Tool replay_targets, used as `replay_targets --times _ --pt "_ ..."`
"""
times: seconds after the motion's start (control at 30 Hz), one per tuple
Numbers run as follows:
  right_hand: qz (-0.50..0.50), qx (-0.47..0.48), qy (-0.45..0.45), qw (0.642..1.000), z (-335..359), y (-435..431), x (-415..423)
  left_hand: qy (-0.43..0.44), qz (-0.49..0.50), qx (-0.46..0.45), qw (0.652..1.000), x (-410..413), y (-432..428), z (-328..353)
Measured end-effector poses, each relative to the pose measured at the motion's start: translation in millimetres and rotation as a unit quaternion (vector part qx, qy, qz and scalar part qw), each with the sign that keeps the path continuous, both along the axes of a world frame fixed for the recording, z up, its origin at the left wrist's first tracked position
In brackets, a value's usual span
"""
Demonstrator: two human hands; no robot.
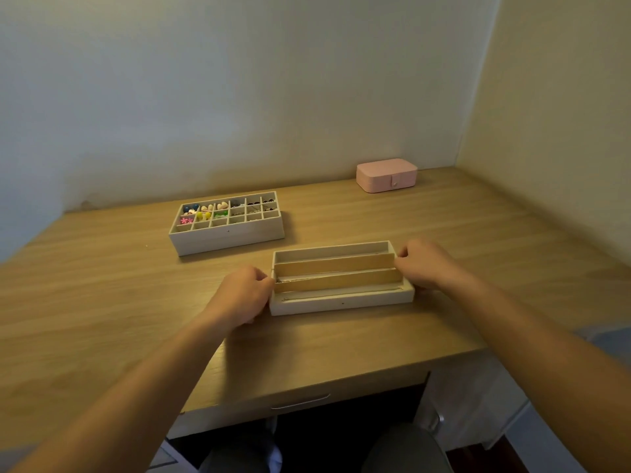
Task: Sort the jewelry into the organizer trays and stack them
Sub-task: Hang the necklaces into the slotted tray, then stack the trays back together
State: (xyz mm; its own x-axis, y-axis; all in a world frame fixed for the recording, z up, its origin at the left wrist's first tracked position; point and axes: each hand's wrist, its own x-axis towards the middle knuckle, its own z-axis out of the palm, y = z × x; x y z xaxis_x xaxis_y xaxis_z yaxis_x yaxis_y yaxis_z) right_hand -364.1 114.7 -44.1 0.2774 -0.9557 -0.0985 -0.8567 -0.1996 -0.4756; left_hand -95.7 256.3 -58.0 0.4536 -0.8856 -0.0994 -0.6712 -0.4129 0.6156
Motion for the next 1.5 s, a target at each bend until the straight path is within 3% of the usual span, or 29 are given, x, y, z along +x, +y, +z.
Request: replay_targets --times 0.23,0.6,0.67,0.73,0.83,0.9,1.0,1.33,1.5 --pt "0.037 0.031 -0.068 0.997 -3 13 64 -0.044 0.077 -0.002 0.996 54 21 -1" --pt "0.115 0.031 -0.028 0.992 -4 4 182 -0.043 0.188 0.008 0.981 157 48 -2" --pt "0.083 0.012 -0.041 0.996 -2 -8 195 -0.021 0.219 -0.016 0.975 176 41 -1" --pt "0.048 -0.004 -0.11 0.993 2 -22 207 0.054 0.238 -0.072 0.967 193 26 -1" --pt "0.05 0.03 -0.225 0.973 3 -40 227 0.16 0.194 -0.124 0.96 207 2 0" --pt "0.075 0.054 -0.24 0.966 0 -46 238 0.192 0.141 -0.133 0.962 204 -9 0" --pt "0.072 0.057 -0.241 0.966 -8 -53 248 0.163 0.1 -0.15 0.97 205 -24 -7" --pt "0.048 0.024 -0.25 0.967 -25 -78 259 0.073 0.15 -0.189 0.968 213 -45 -21" --pt "0.034 0.027 -0.287 0.957 -17 -77 254 0.098 0.174 -0.243 0.949 203 -44 -8"
